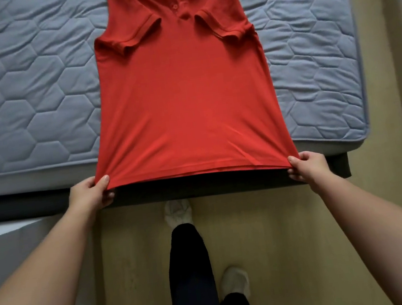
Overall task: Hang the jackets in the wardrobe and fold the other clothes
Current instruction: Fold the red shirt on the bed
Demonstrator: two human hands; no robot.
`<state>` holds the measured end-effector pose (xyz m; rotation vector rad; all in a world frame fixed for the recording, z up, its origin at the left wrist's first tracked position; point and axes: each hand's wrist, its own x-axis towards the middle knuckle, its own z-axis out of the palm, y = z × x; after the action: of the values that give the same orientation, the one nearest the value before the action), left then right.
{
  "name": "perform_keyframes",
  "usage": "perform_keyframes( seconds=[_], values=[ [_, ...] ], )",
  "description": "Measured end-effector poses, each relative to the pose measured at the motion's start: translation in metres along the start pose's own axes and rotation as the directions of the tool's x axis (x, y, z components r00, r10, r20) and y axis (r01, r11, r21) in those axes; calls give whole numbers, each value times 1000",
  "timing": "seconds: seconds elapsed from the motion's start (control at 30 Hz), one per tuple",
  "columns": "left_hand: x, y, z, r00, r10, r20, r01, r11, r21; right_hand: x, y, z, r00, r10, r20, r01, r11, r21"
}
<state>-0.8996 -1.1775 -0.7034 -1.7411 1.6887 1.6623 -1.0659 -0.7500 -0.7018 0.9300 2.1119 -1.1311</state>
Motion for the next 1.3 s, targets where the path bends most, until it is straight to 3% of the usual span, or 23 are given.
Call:
perform_keyframes(
  seconds=[0.17, 0.27, 0.4, 0.6, 0.9, 1.0, 1.07, 1.13, 1.2, 1.3],
  values=[
    [-60, -13, -19, 1000, -1, -12, 1, 1000, -9, -41, 27, -28, 999, -28, 23, 29, 999, -28],
    [-99, -25, -38, 999, -41, 25, 41, 999, 24, -71, 41, -51, 998, 23, 55, -23, 1000, 2],
    [-135, -8, -50, 995, -68, 71, 72, 996, -61, -99, 27, -78, 990, 91, 110, -103, 988, 113],
    [-120, 102, -38, 992, -7, 127, 49, 944, -326, -92, -97, -75, 988, 20, 152, -95, 861, 499],
    [36, 313, 40, 974, 206, 89, -155, 904, -397, 30, -317, 12, 978, -210, 7, 168, 801, 574],
    [92, 345, 76, 949, 309, 66, -274, 909, -315, 74, -347, 54, 943, -331, -42, 320, 860, 398],
    [121, 320, 94, 946, 323, -12, -324, 945, -55, 96, -319, 84, 921, -381, -84, 382, 924, -13],
    [134, 267, 102, 956, 269, -121, -247, 955, 166, 102, -267, 107, 941, -334, -62, 297, 899, -322],
    [140, 220, 101, 962, 235, -139, -185, 935, 303, 110, -222, 120, 978, -208, -19, 178, 880, -440],
    [161, 198, 95, 969, 210, -132, -168, 947, 275, 135, -205, 132, 992, -126, 14, 114, 838, -533]
  ],
)
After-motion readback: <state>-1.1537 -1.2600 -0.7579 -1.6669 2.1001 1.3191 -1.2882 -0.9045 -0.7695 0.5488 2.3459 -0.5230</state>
